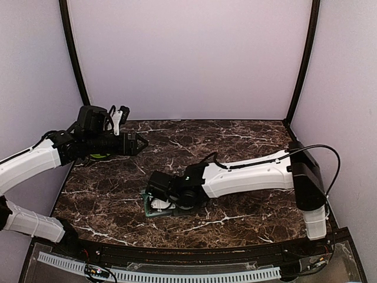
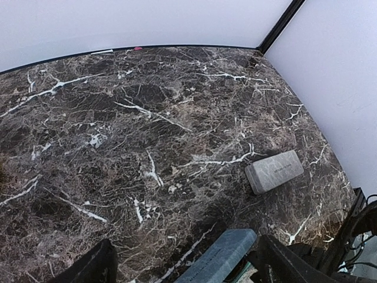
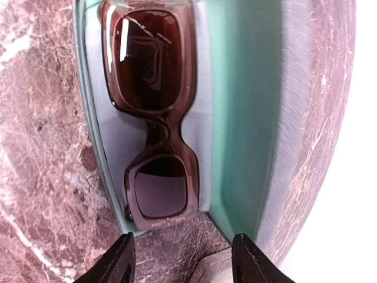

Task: Organize the sunglasses
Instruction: Place the sunglasses in the sunglasses case, then close the case with sunglasses at the center of the board.

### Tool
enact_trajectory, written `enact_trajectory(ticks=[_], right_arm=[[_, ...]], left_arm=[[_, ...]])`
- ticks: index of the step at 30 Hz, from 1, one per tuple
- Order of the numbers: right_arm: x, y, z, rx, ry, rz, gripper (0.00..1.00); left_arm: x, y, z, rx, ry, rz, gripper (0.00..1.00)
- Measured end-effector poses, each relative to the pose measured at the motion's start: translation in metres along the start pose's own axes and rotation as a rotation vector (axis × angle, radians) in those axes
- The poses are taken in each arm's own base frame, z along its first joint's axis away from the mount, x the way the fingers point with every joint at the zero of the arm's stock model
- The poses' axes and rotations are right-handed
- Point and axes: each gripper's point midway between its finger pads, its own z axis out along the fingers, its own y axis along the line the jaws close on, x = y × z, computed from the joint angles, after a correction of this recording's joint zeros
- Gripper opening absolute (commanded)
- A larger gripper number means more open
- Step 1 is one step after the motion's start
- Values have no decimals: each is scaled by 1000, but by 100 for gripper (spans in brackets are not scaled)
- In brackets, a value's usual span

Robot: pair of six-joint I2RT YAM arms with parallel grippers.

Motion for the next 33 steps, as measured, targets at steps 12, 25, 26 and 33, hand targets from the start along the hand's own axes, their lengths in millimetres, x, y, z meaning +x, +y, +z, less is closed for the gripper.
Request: enact_trajectory(ticks=[12, 25, 26, 33], right_arm=[[32, -29, -52, -8, -197, 296, 59], [52, -54, -33, -261, -418, 702, 65], [52, -59, -33, -274, -438, 736, 65], [48, -84, -25, -403, -549, 950, 64]], left_arm=[[48, 6, 34, 40, 144, -25, 68], [116, -6, 41, 217, 281, -89, 73], [121, -6, 41, 222, 286, -101, 73], [138, -4, 43, 240, 293, -181, 70]])
